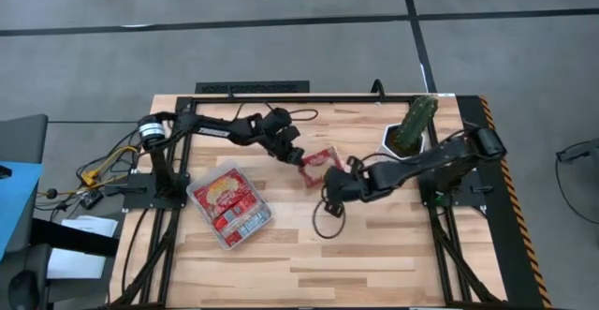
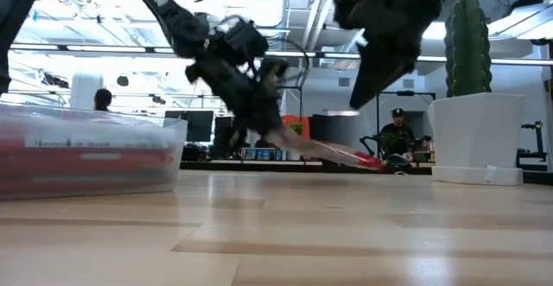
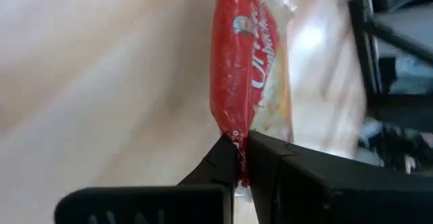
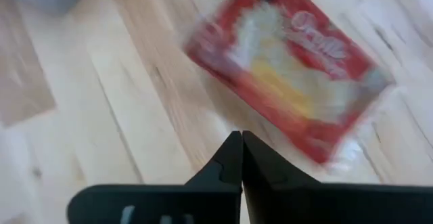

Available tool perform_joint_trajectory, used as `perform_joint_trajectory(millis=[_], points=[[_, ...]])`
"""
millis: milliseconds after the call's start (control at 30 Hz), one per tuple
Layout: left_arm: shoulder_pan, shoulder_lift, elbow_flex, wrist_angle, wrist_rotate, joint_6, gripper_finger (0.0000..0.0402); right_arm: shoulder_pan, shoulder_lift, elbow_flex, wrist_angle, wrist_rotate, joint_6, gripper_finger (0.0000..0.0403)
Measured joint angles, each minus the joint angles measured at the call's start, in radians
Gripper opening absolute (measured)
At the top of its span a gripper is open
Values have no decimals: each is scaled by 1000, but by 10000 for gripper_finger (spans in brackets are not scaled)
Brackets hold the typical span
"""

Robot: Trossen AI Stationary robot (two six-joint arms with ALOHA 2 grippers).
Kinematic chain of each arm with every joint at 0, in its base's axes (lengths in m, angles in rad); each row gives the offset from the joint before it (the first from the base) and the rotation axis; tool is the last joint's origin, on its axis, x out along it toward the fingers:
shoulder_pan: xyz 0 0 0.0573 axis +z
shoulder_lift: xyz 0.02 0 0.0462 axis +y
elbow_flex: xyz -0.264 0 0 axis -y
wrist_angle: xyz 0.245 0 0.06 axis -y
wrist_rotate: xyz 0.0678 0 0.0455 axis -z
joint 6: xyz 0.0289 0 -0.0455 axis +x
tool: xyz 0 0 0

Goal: Sort popcorn bags into baskets
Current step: Put the red popcorn bag into the transparent bin

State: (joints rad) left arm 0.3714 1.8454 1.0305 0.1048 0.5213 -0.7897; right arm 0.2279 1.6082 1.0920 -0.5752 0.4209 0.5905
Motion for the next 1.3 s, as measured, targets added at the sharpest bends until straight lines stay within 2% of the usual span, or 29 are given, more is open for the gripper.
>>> perform_joint_trajectory(millis=[167, 233, 400, 467, 600, 733, 900, 1133, 1300], points=[[0, -138, 55, -227, 45, 51, 2, 86, -58, -1, -83, 67, 120, 22], [-1, -223, 60, -328, 22, 75, 1, 122, -66, -3, -106, 87, 159, 17], [-23, -485, 60, -677, -179, 108, 1, 177, -49, -1, -130, 135, 241, 11], [-43, -592, 60, -808, -267, 77, 1, 185, -31, -2, -126, 136, 274, 17], [-111, -779, 60, -1008, -461, -72, 0, 195, -3, 0, -118, 143, 300, 28], [-200, -919, 60, -1172, -604, -247, 0, 196, 15, -2, -112, 143, 292, 24], [-338, -1013, 60, -1312, -705, -437, 0, 195, 15, -2, -103, 144, 253, 13], [-548, -1040, 38, -1334, -721, -574, 0, 195, 16, -2, -101, 141, 250, 28], [-712, -1067, -1, -1380, -785, -758, 0, 198, 16, -2, -102, 131, 250, 26]])
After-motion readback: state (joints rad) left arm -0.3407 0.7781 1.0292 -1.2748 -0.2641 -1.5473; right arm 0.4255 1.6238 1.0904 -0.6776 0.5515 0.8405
